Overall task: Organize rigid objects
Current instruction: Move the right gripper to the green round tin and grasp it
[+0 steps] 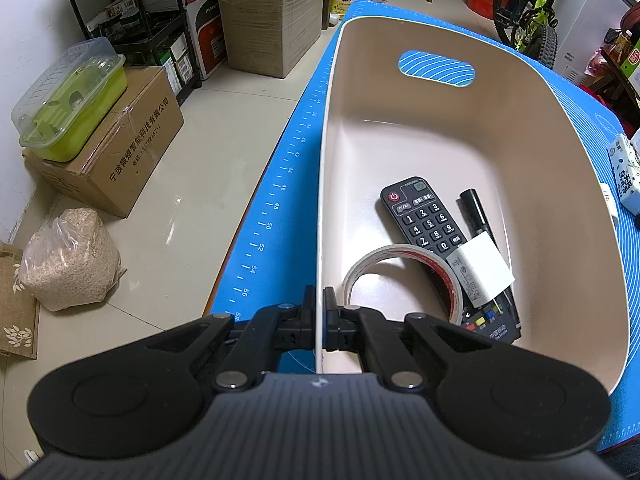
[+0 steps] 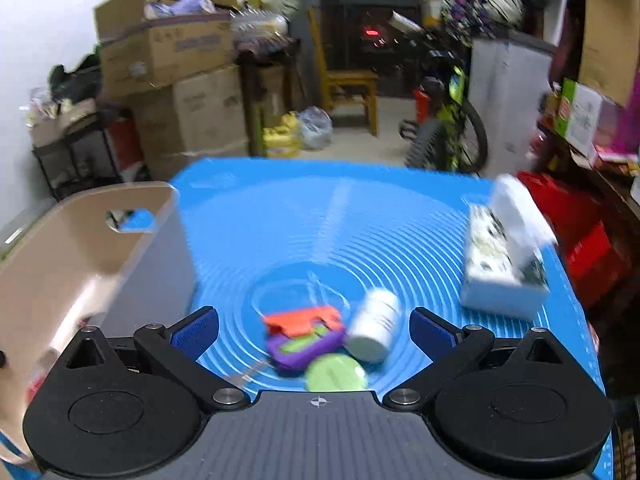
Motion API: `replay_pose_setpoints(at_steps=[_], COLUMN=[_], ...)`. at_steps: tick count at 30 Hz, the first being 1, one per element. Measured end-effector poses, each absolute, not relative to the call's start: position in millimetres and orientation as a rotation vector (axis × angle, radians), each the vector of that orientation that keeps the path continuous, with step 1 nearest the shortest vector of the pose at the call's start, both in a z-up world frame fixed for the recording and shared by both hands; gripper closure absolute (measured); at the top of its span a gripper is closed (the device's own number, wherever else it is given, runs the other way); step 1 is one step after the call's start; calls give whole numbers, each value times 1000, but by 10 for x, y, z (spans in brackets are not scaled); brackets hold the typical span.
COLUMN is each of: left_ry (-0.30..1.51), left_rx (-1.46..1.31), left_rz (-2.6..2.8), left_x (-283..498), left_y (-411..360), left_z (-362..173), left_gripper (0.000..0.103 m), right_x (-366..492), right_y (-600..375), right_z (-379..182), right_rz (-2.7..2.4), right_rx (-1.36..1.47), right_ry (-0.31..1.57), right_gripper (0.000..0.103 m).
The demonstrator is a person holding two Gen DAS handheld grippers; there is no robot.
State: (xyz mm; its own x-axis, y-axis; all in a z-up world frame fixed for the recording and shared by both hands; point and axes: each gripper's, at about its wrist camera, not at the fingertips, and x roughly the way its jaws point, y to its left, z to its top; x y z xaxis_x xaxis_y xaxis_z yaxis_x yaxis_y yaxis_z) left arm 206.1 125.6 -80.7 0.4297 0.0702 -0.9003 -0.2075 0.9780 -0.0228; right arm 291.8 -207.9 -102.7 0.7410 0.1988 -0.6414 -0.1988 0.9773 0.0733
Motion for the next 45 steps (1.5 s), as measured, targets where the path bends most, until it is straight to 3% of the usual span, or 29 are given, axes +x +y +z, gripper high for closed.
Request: replay_pose_setpoints(at_steps=[8,16,22,27,35,45], left_ry=[1114,1115,1114,1115,1116,1117], left_rx=[-138,-138,-138,-138,-137,-138], left_rz=[174,174,174,174,174,174], left_x=[2062,2062,2063,2064,2067,2068], left_y=[1259,1261,1262,1261,1253,1256], left_z=[-807,-807,-806,-806,-810,-809], left_gripper=[100,100,100,100,100,100], right_x=[3036,3117,3130,3093,3010,2891], right_y=[-2207,-2117,-2044,-2037,-2007,-1850], right_z=[-1494,-1752,-1861,-1859,-1756,-1184], right_rz=[223,242,235,244,221,266], right_rx=[-33,-79,-96,-89,-109,-97], right_ry=[796,824,832,794,749,620], right_gripper=[3,10,25,49,49,49])
